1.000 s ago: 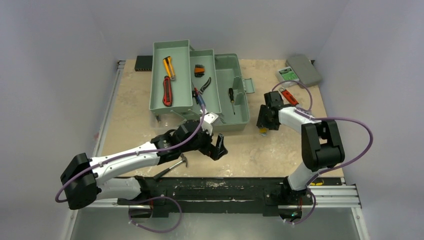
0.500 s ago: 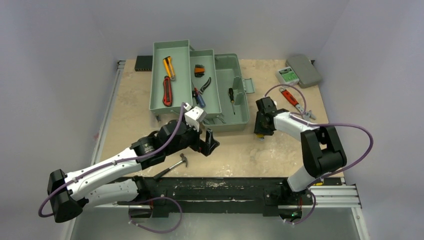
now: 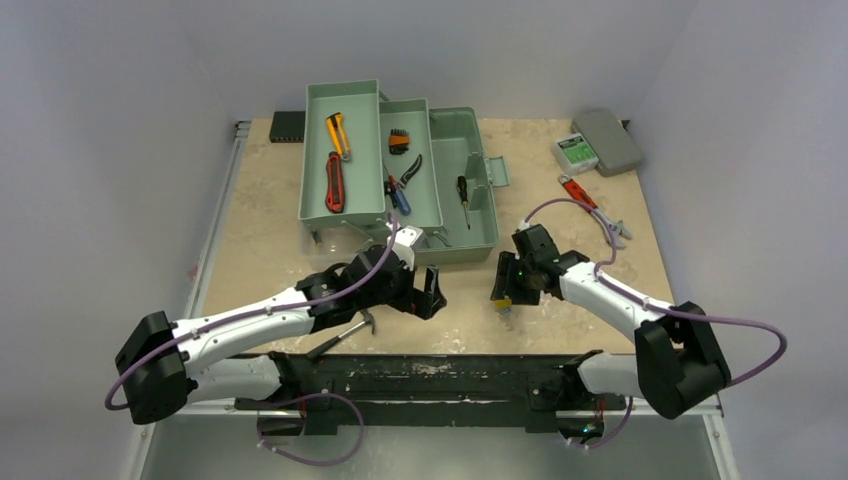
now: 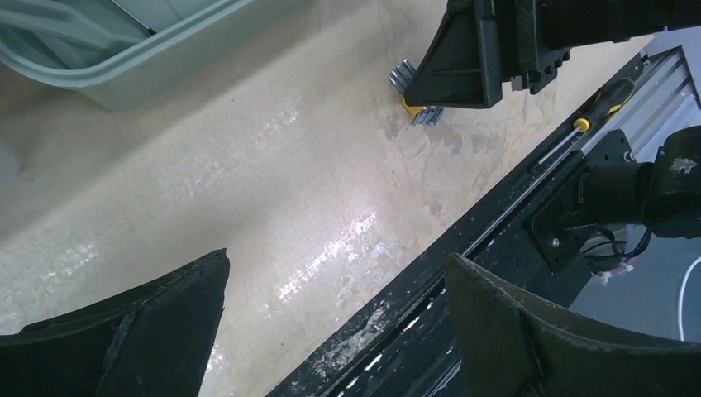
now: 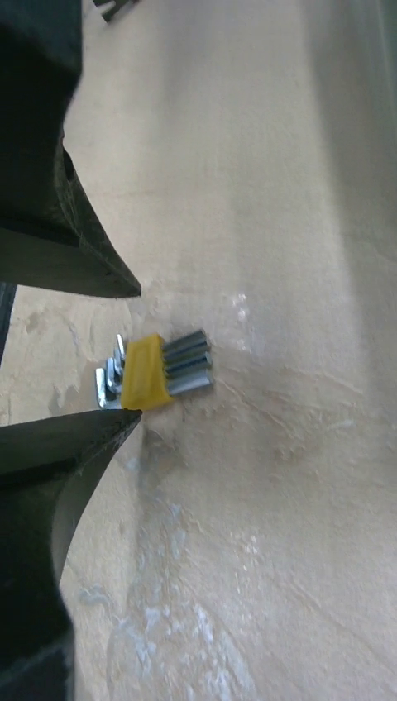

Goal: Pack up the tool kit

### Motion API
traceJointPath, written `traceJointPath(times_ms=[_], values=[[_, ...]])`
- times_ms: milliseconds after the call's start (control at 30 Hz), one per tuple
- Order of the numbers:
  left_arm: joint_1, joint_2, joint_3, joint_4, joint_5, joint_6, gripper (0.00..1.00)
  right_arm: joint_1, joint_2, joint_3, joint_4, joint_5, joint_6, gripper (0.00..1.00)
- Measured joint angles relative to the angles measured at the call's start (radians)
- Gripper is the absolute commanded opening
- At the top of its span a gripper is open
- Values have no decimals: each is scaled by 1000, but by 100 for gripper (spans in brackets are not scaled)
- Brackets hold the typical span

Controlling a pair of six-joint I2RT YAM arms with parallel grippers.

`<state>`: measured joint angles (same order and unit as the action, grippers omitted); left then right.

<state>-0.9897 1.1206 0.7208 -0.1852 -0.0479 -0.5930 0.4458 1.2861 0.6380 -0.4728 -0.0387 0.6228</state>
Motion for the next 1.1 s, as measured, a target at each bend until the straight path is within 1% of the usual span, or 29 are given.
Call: traceJointPath(times_ms=[33,133,333,500,567,633,700,800,867,1000,1100], values=[[0,14,0,6,4,-12,98,-1,-10,0,1,-13,5,63],[0,54,0,42,14,-45,96,-1,-34,-1,2,-43,11,66],[-3,183,0,140,29,-122,92,-27,-121,-34,17,-87,28,63],[-27,298,8,195,33,-167,88,-78,-86,-40,20,-111,3,65],[-42,346,25,211,34,-188,84,-82,-64,-40,12,-113,-14,64],[-56,386,40,238,36,-210,78,-82,-30,-40,14,-119,-35,59],[-72,425,48,279,42,-237,68,-82,2,-33,18,-145,-49,56],[-87,488,51,345,69,-282,55,-87,24,-42,77,-212,-54,53],[-91,526,54,368,85,-306,49,-87,21,-65,124,-254,-45,52],[-89,583,65,385,97,-342,41,-87,16,-100,195,-320,-27,50],[-74,606,80,389,105,-366,41,-87,15,-118,228,-345,-8,48]])
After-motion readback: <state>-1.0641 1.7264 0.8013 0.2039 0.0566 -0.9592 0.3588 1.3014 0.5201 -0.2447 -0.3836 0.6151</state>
